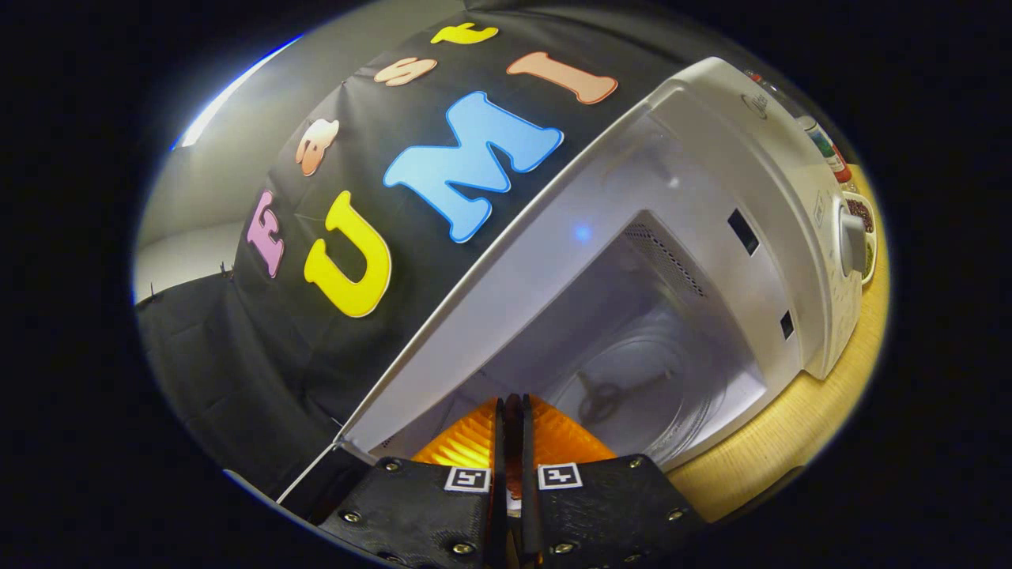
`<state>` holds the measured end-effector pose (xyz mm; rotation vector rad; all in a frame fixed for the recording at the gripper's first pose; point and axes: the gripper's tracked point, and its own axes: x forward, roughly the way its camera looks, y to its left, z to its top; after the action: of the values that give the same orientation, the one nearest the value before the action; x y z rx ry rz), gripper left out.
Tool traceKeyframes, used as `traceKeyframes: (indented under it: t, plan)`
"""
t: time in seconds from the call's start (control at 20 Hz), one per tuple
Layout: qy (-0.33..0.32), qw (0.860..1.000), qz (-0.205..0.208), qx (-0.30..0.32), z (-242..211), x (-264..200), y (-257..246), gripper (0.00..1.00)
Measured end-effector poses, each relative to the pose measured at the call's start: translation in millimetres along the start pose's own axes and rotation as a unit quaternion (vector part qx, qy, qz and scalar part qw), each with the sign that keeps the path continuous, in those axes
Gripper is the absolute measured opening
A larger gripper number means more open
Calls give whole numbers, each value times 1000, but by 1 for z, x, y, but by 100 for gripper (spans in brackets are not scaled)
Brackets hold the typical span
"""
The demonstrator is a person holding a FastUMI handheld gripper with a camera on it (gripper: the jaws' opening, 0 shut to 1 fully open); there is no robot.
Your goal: Open the microwave, put the food inside, and close the microwave door.
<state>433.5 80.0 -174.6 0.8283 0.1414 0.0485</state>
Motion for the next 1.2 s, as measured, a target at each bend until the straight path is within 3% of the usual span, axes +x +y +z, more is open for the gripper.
traceKeyframes:
  t: [0.25,0.6,0.7,0.9,1.05,1.2]
  plan:
    - [-35,999,-30,-14,-4,26,-16,7]
    - [-25,999,-47,-10,-14,45,-36,10]
    - [-18,998,-61,-12,-20,49,-46,20]
    - [-29,998,-48,-29,-16,48,-44,51]
    - [-28,997,-59,-50,-11,44,-46,88]
    - [-29,994,-52,-94,-9,33,-42,95]
